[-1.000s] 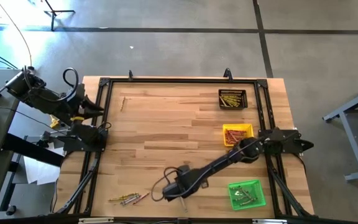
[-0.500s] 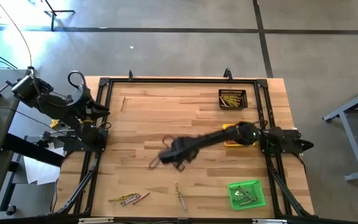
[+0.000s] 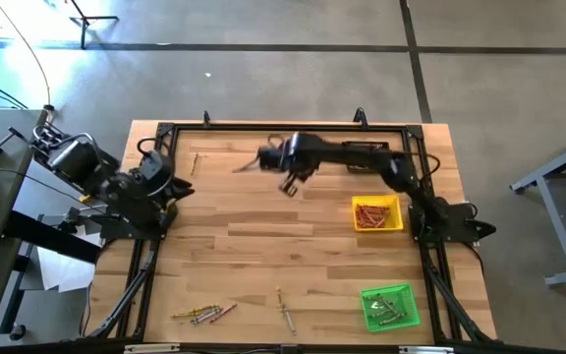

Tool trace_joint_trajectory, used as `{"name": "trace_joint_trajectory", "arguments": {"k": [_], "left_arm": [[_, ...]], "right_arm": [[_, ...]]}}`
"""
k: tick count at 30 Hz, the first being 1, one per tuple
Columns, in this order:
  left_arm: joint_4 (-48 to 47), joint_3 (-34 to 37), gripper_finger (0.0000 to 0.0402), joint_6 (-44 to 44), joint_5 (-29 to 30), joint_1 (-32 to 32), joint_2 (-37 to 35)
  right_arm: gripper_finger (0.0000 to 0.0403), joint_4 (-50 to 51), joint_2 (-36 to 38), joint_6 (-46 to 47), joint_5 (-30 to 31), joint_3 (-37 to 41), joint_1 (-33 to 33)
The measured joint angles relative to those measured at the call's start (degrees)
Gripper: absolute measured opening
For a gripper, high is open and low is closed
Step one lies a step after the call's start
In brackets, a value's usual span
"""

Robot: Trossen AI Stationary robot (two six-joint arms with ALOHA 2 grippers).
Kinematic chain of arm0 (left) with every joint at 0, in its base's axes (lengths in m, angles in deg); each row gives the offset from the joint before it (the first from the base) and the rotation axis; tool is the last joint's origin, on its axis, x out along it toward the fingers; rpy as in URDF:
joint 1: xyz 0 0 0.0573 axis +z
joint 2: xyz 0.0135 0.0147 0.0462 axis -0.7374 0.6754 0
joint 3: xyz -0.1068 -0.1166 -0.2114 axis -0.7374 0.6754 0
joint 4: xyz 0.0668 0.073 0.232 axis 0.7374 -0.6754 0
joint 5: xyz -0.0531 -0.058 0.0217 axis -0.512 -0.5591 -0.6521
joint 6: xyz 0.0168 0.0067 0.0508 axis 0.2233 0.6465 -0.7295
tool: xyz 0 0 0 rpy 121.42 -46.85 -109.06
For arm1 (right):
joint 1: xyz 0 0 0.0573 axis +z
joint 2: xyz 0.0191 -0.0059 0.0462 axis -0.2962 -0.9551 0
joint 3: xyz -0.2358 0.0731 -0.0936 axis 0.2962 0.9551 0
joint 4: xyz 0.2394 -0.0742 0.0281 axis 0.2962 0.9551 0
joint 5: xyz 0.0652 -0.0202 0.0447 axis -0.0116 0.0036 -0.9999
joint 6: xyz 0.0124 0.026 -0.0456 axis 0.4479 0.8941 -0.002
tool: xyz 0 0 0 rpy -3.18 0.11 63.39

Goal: Sort crayons
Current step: Put the yellow crayon into the black bin

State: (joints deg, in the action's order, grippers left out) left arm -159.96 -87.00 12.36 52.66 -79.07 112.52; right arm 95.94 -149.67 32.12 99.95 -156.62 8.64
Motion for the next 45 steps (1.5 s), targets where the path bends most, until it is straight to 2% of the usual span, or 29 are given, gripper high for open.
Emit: {"name": "trace_joint_trajectory", "arguments": {"k": [4,10,17,22,27,36,39,45], "left_arm": [[-0.04,0.00,0.0070,3.54,1.95,0.00,1.32],[-0.04,0.00,0.0070,7.91,3.00,0.00,2.37],[-0.02,-0.02,0.0070,9.45,3.90,0.01,4.63],[0.00,-0.02,0.0070,10.82,3.90,0.00,6.33],[-0.01,-0.02,0.0070,12.65,3.71,-0.02,7.59],[-0.05,-0.04,0.0070,13.97,2.81,-0.02,8.72],[-0.03,-0.04,0.0070,14.68,2.71,-0.02,8.84],[-0.71,-0.03,0.0070,14.98,2.62,0.00,8.72]], "right_arm": [[0.0004,0.78,1.28,-4.38,1.61,-0.02,-5.49],[0.0003,-0.06,1.82,-8.65,-0.12,-0.02,-14.66],[0.0003,-12.86,4.11,-9.72,-5.96,-0.02,-20.66],[0.0003,-21.82,5.10,-12.10,-9.03,-0.02,-21.02],[0.0003,-26.15,5.19,-15.34,-9.07,0.58,-20.89],[0.0003,-54.32,6.85,-15.53,-18.96,11.54,-21.41],[0.0003,-60.28,7.85,-17.06,-19.56,14.84,-21.26],[0.0003,-65.91,10.99,-19.61,-20.16,22.77,-21.28]]}}
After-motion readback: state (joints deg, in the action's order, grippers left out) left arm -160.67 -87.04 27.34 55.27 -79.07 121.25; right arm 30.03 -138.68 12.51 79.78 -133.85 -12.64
